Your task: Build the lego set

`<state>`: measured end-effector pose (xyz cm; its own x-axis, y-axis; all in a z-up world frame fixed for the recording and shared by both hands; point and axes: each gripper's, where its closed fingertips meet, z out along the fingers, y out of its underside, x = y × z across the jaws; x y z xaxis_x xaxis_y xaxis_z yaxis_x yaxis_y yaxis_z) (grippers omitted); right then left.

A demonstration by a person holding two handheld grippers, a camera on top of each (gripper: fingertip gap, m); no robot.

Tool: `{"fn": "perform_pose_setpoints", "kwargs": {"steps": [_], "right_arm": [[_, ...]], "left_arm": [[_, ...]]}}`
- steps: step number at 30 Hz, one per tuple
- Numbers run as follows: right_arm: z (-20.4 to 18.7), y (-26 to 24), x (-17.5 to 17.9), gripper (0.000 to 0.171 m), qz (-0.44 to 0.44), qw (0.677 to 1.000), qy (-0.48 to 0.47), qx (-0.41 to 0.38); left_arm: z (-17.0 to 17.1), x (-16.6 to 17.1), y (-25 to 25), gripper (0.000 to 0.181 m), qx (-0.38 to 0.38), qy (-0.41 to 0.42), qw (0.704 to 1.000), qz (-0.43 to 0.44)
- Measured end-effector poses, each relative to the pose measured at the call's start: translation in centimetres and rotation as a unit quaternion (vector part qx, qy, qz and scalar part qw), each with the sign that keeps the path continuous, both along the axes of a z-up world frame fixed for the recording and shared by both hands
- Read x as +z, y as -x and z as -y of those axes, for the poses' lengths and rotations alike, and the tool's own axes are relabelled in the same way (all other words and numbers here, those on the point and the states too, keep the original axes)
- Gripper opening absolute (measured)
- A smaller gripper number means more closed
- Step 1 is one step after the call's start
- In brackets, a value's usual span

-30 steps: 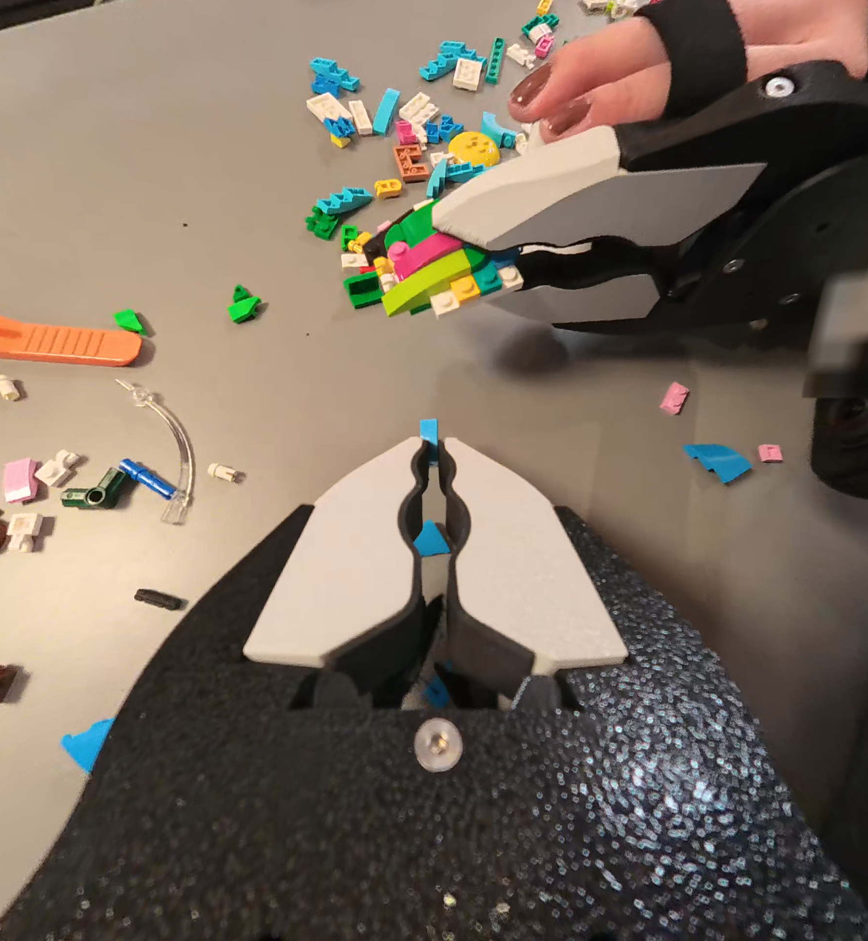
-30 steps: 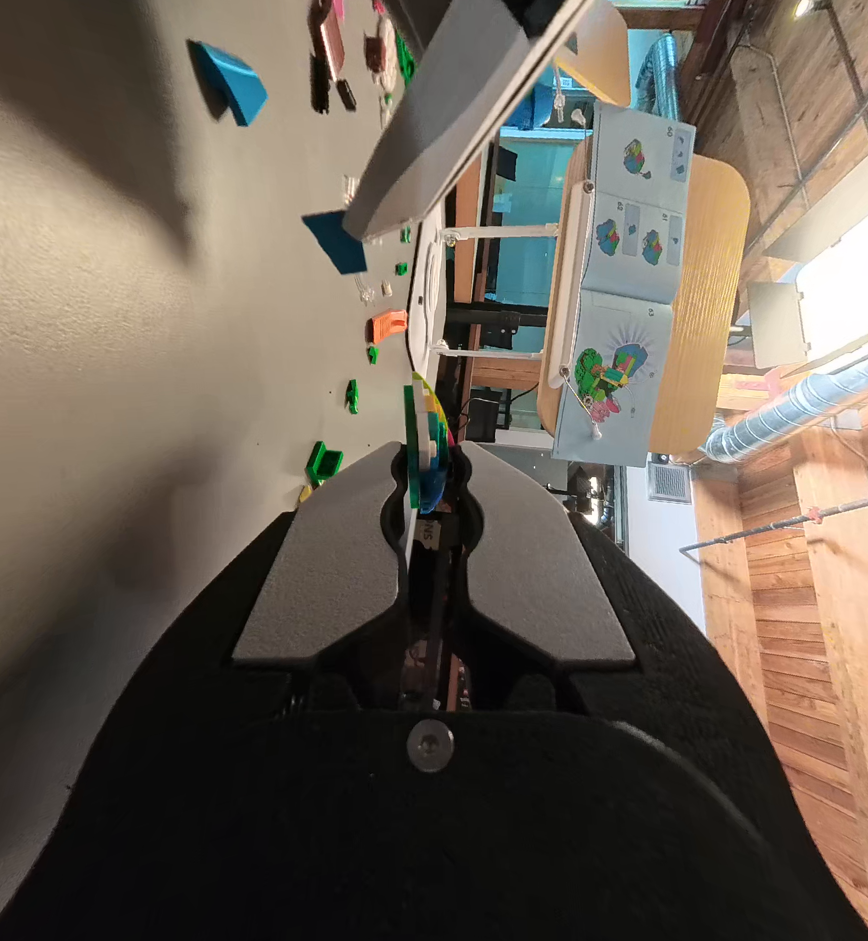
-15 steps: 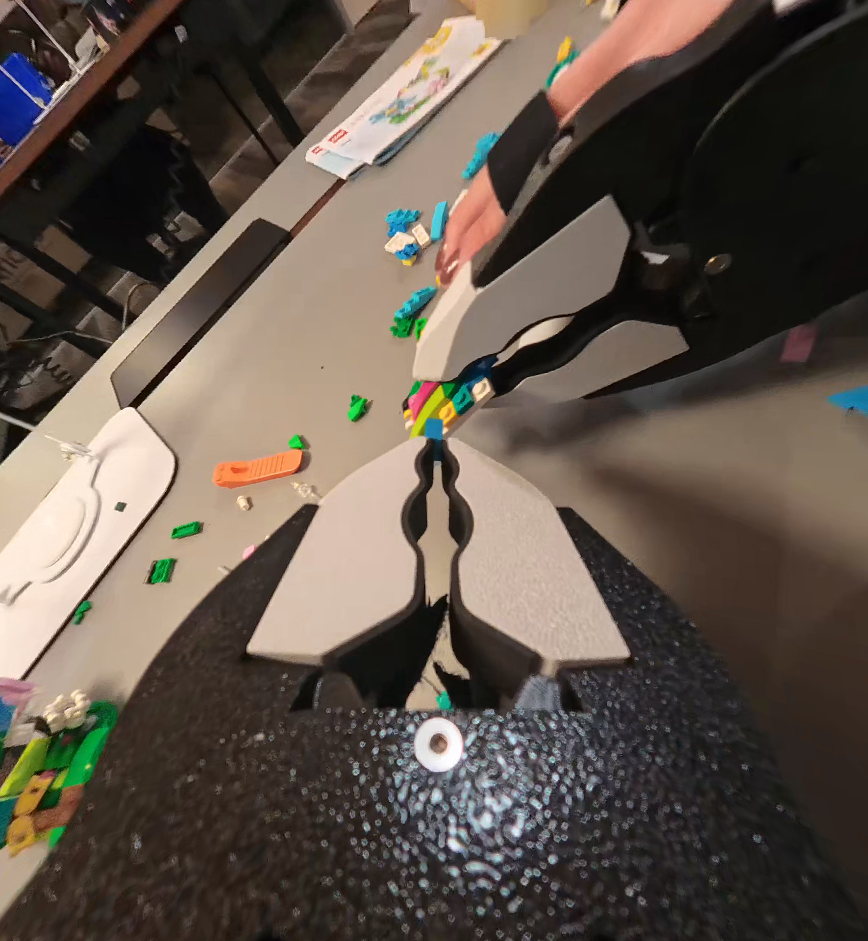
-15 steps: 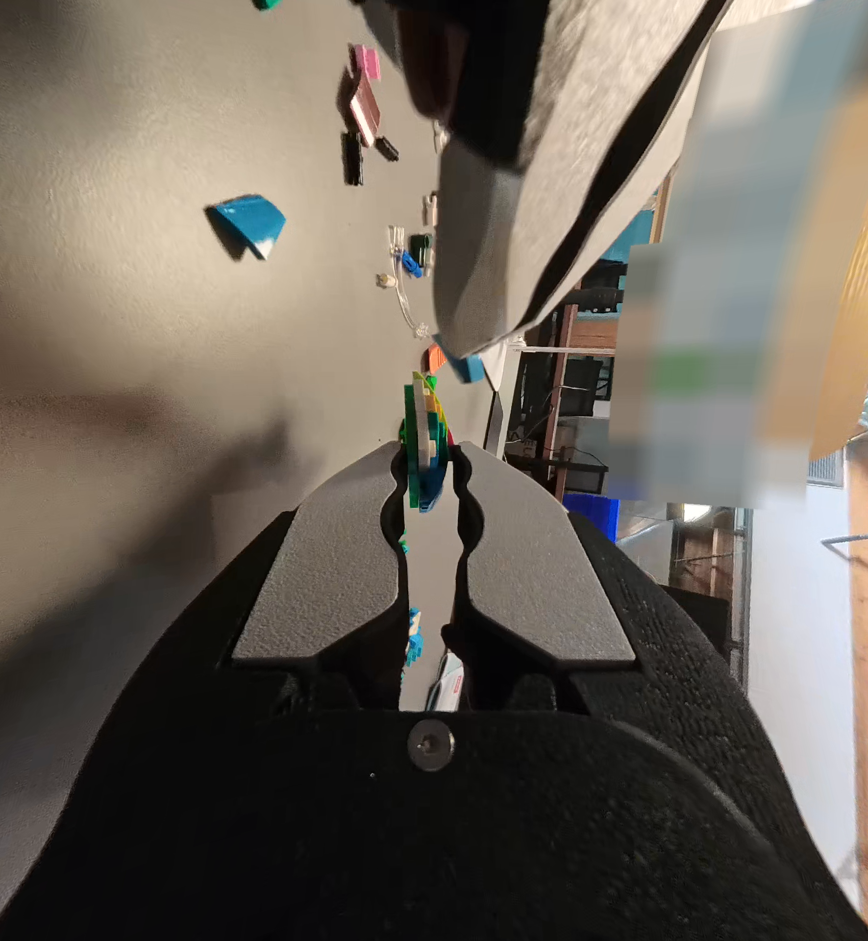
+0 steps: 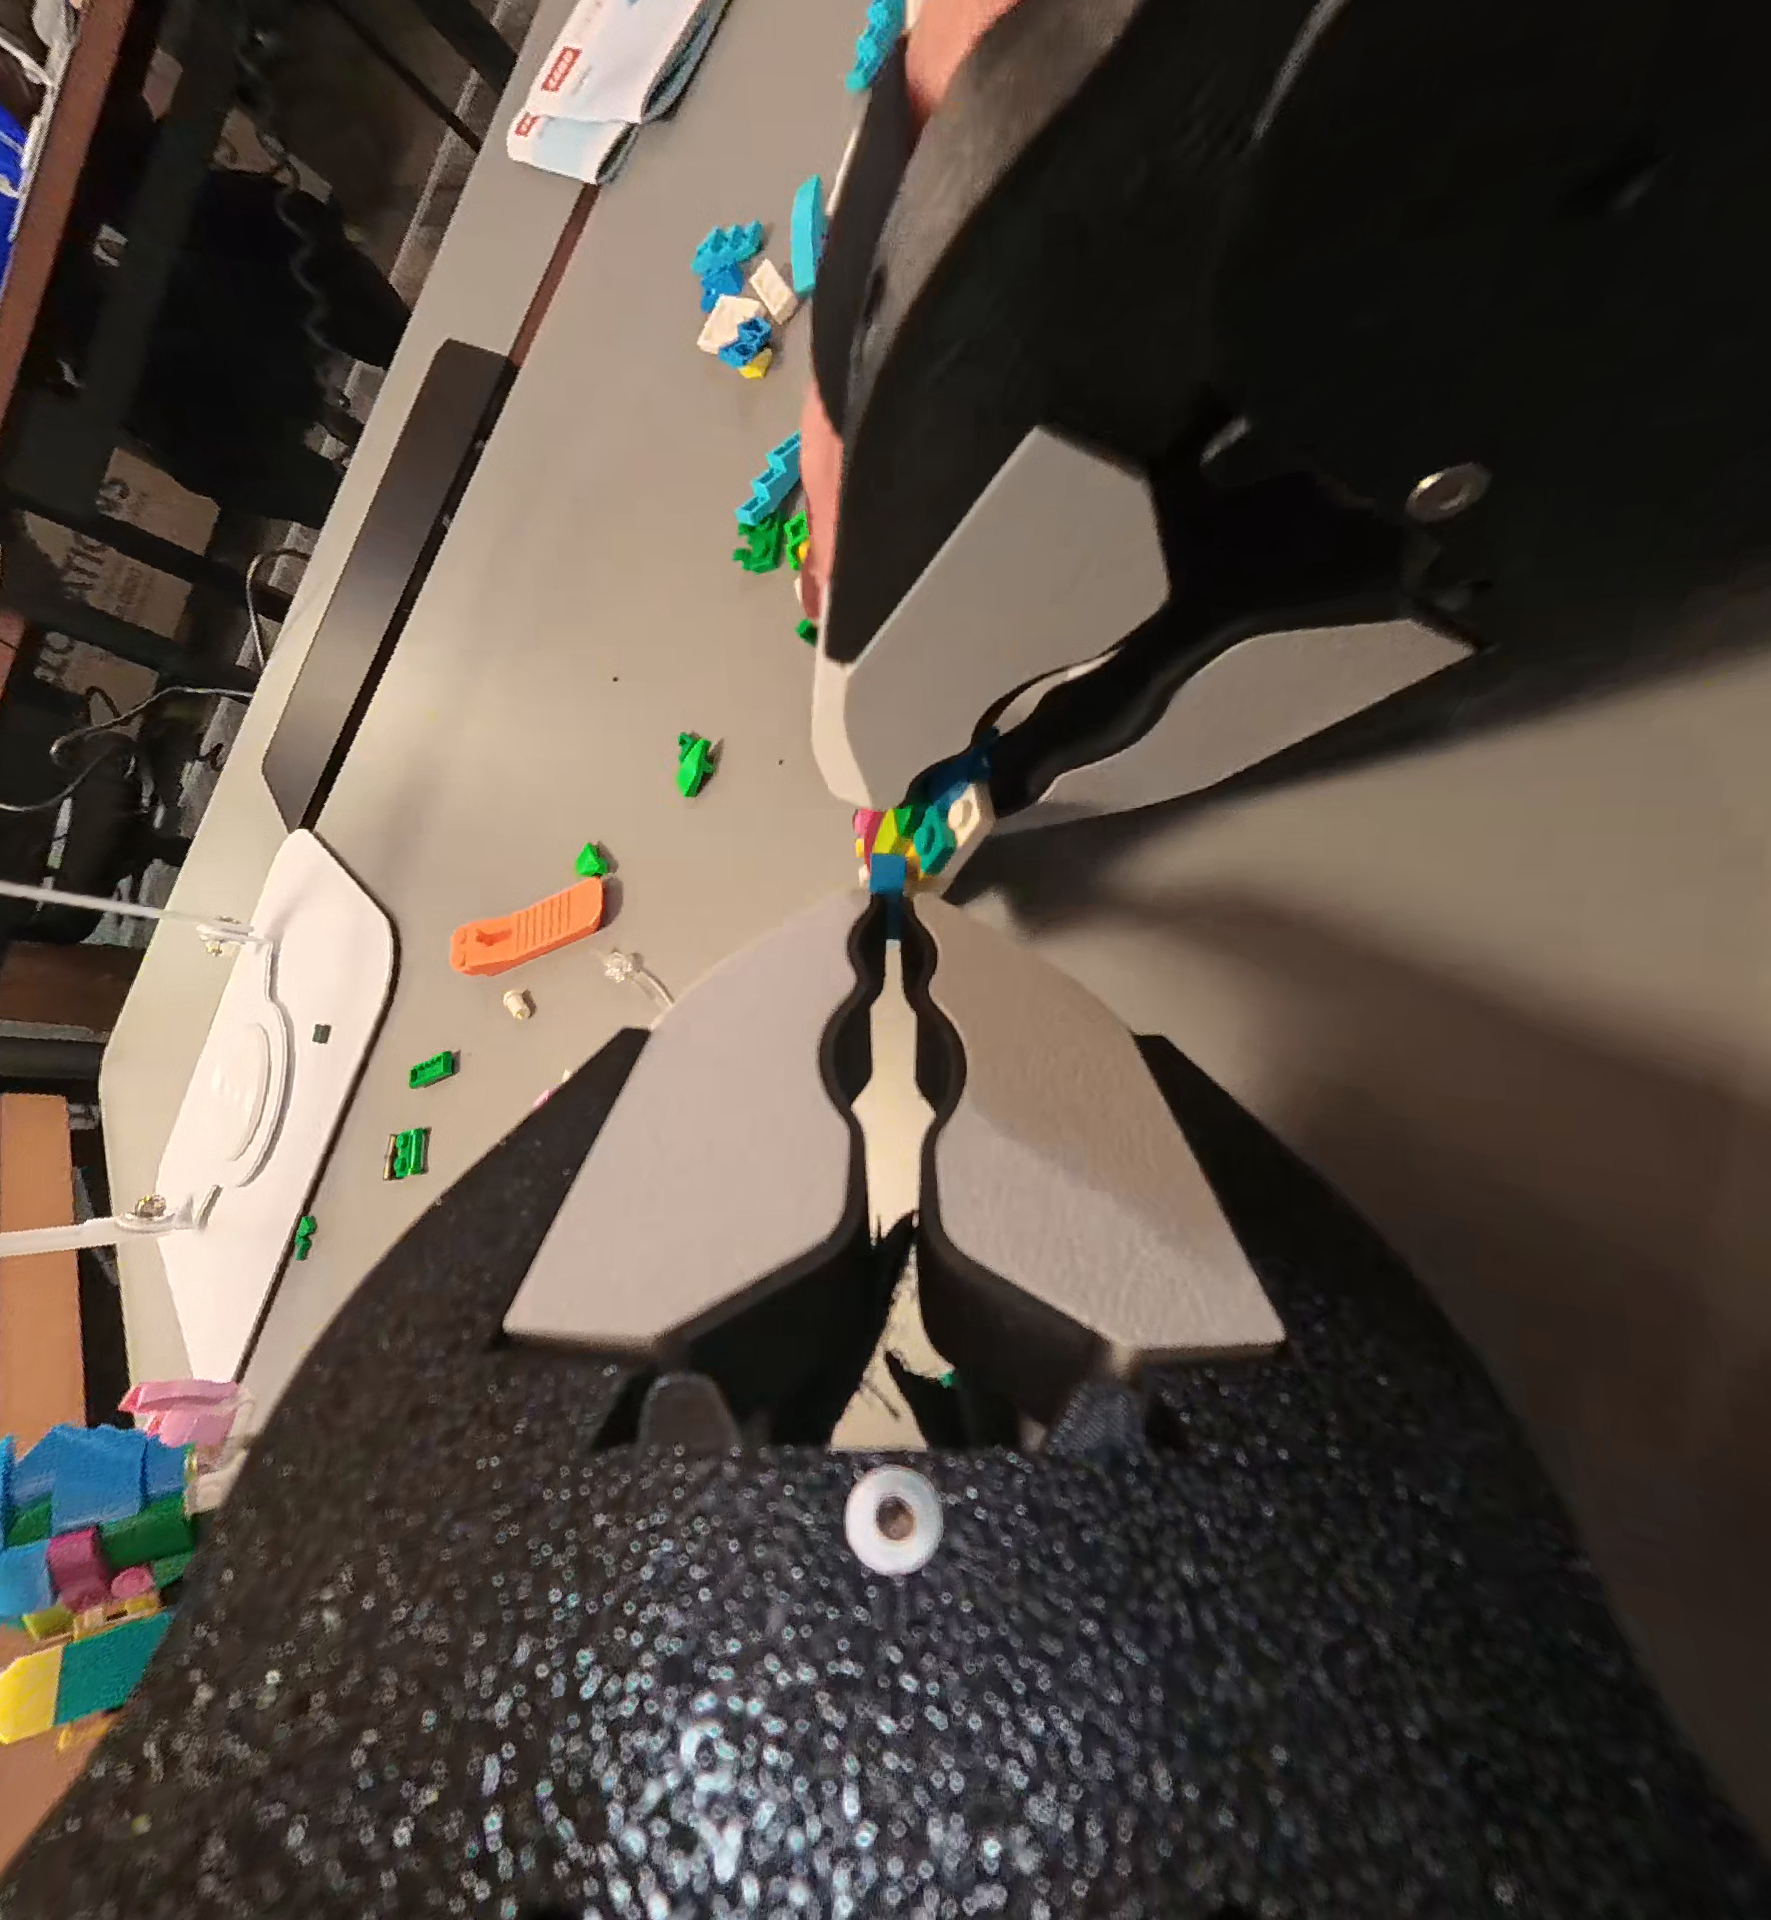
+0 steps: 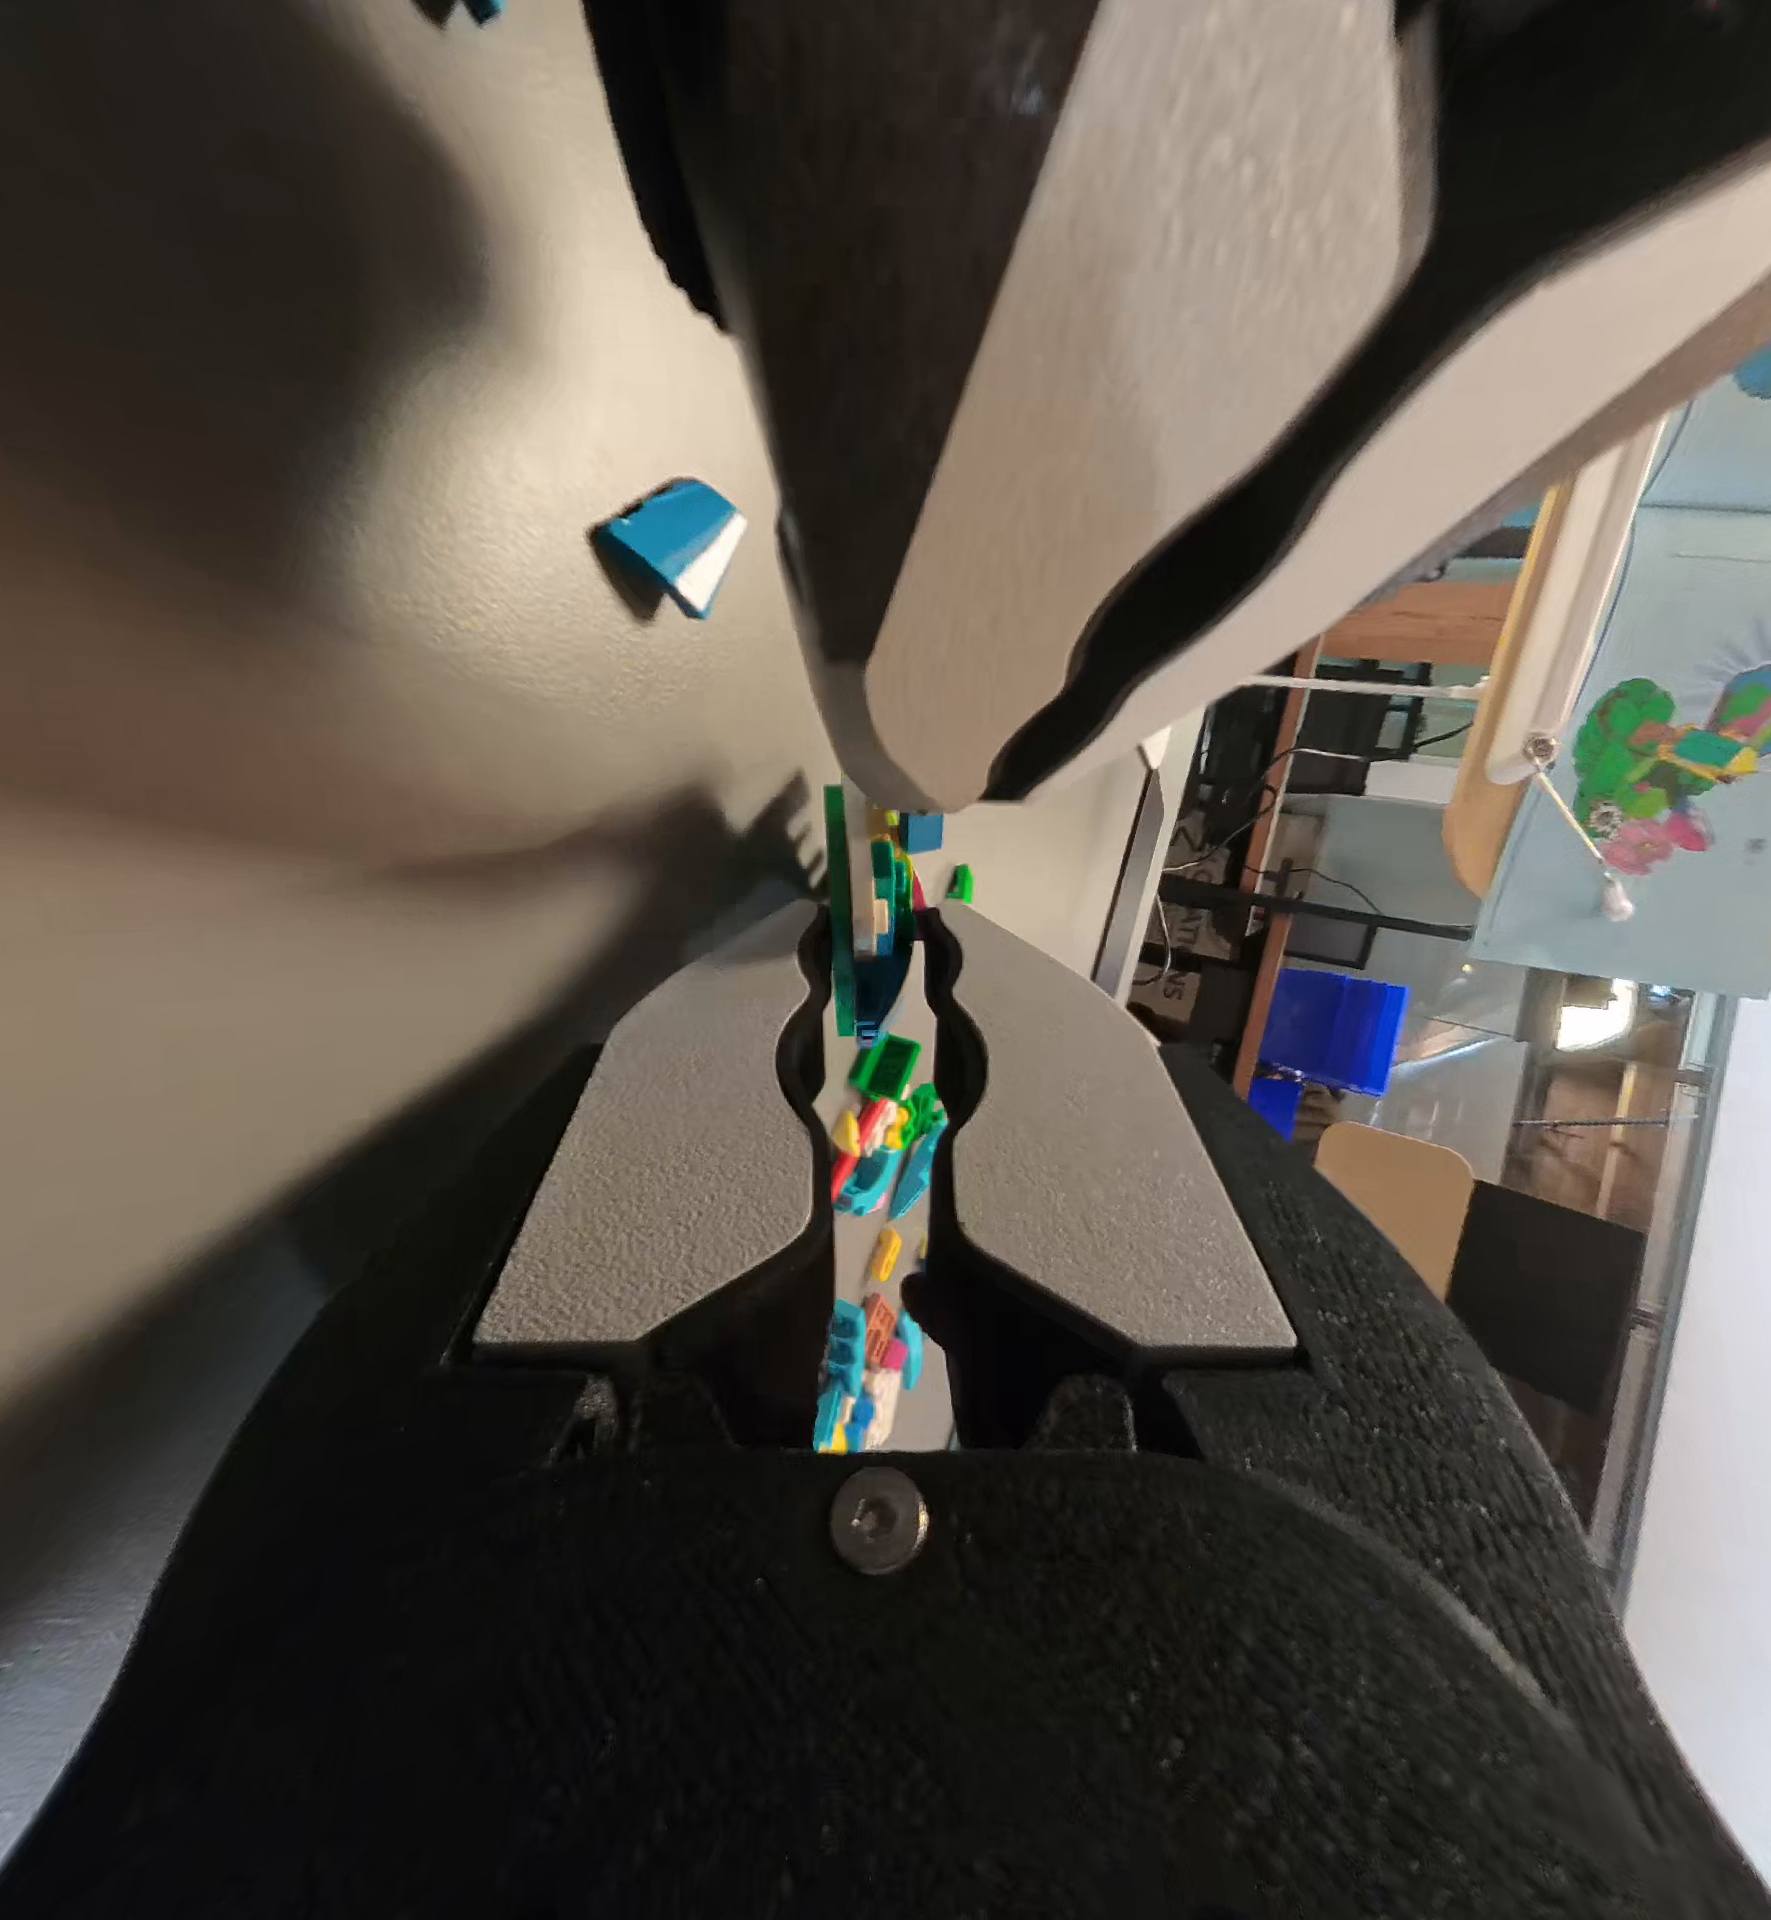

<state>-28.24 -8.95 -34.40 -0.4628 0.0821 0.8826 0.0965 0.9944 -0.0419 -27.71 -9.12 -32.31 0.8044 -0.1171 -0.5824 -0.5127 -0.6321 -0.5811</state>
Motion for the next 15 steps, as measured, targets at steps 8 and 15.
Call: {"fn": "perform_pose_setpoints", "kwargs": {"steps": [8, 15], "right_arm": [[-0.1, 0.6, 0.2, 0.015, -0.014, 1.0, -0.01, -0.003], [-0.9, 1.2, 2.0, 0.015, -0.111, 0.992, -0.05, 0.021]], "left_arm": [[0.2, 0.2, 0.5, 0.002, 0.012, -0.003, 1.0, 0.006], [0.4, 3.4, -0.7, 0.002, 0.021, -0.137, 0.903, 0.407]]}}
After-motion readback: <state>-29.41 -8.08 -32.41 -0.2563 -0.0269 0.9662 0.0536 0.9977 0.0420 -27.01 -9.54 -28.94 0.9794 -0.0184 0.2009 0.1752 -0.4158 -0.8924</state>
